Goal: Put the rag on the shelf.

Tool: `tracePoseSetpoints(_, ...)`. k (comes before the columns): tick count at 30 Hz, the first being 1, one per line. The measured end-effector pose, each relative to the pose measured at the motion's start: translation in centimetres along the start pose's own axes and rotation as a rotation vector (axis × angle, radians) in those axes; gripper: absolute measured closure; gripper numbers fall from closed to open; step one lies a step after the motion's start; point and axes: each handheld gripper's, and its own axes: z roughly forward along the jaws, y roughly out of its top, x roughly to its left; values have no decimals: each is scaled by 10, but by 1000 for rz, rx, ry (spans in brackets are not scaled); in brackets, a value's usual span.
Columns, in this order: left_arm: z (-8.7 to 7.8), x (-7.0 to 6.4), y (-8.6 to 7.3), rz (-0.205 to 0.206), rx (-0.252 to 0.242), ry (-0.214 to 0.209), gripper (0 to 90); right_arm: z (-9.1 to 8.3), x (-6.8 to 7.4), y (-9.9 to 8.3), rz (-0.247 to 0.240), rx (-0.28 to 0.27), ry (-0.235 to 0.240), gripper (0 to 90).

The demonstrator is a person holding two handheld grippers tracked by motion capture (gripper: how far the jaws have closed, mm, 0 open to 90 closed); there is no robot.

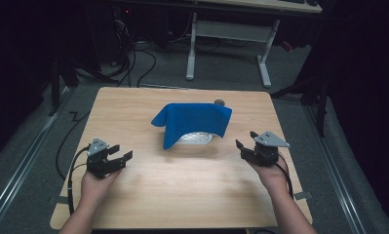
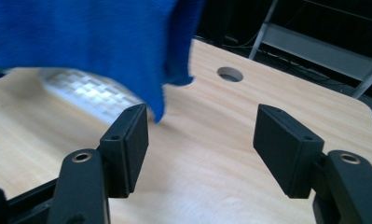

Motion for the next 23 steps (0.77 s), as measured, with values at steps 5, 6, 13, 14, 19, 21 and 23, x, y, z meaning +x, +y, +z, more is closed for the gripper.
tracePoseSetpoints(5, -12, -22, -25, 1, 15, -26, 362, -13, 25, -16, 9, 30, 49, 372)
tracePoseSetpoints(6, -13, -27, -31, 16, 19, -32, 359, -14, 30, -20, 12, 36, 58, 358)
tracePoseSetpoints(13, -7, -48, -48, 44, 100, -114, 356, -23, 63, -74, 91, 135, 130, 349)
tracePoseSetpoints(14, -6, -49, -47, 49, 101, -121, 355, -24, 64, -76, 63, 129, 124, 362)
tracePoseSetpoints(19, 2, -57, -45, 122, 132, -102, 351, -15, 66, -74, 29, 146, 120, 352)
tracePoseSetpoints(21, 2, -59, -46, 128, 137, -100, 348, -14, 67, -74, 27, 144, 123, 352)
tracePoseSetpoints(23, 2, -59, -47, 131, 142, -96, 346, -14, 67, -75, 31, 144, 137, 358)
